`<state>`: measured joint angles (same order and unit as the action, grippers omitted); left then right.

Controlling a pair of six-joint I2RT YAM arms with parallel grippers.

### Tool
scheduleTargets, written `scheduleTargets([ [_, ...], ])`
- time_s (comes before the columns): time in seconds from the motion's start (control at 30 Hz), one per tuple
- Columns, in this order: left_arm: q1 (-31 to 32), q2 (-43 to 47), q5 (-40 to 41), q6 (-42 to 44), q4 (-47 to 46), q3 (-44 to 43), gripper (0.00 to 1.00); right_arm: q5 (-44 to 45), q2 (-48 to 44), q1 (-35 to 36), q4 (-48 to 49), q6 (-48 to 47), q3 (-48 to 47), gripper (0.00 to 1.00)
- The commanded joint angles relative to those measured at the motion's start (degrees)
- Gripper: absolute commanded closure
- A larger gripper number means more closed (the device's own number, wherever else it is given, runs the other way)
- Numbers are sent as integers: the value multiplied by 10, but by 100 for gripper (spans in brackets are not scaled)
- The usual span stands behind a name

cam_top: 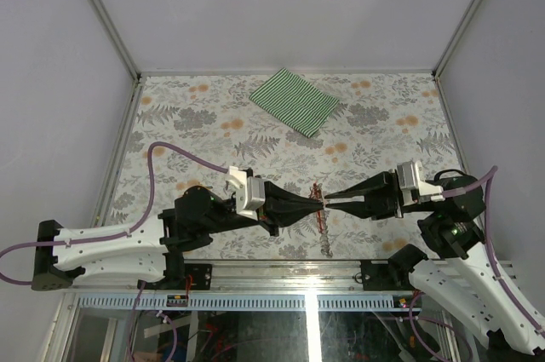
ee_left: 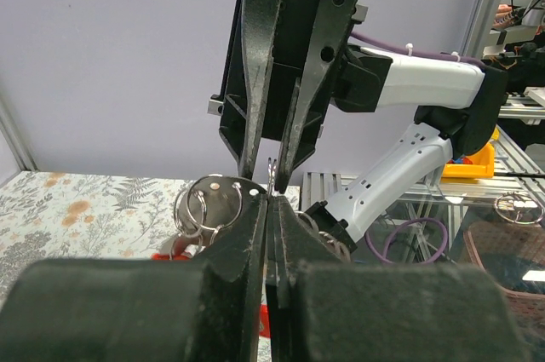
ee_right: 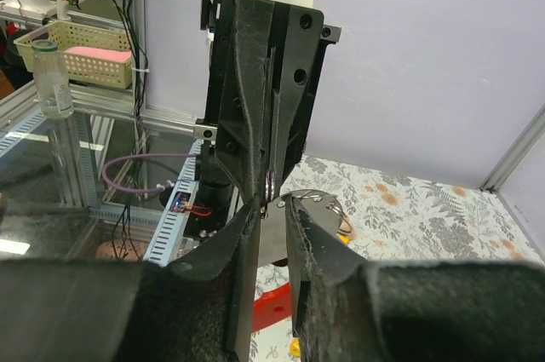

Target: Put the keys on the keyring

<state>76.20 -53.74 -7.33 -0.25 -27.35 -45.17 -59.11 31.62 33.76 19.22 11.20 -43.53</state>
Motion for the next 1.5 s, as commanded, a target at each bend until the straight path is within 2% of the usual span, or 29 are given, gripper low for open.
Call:
scheduleTargets([
  [0.0,4,0,-6,-5,-57,-14,100,-9,5,0,31,9,-1,76],
  [0.3,3,-4,-6,-5,-64,-15,100,-11,6,0,27,9,0,80],
  [0.63,3,-6,-2,-5,-71,-13,100,-11,4,0,-2,-14,-11,100],
  [0.77,3,0,13,2,-57,-14,93,3,-5,0,-97,-77,-39,100],
  [0.83,3,4,23,7,-41,-15,81,16,-9,0,-157,-117,-57,100],
  [0.93,3,13,39,21,-6,-16,75,41,-2,0,-261,-172,-94,100],
  [1.03,3,23,47,34,10,-10,74,75,22,0,-380,-224,-151,100],
  [1.17,3,32,59,47,33,-7,73,109,57,0,-484,-268,-201,100],
  [1.47,3,11,63,75,115,-47,68,142,88,0,-562,-302,-232,100],
])
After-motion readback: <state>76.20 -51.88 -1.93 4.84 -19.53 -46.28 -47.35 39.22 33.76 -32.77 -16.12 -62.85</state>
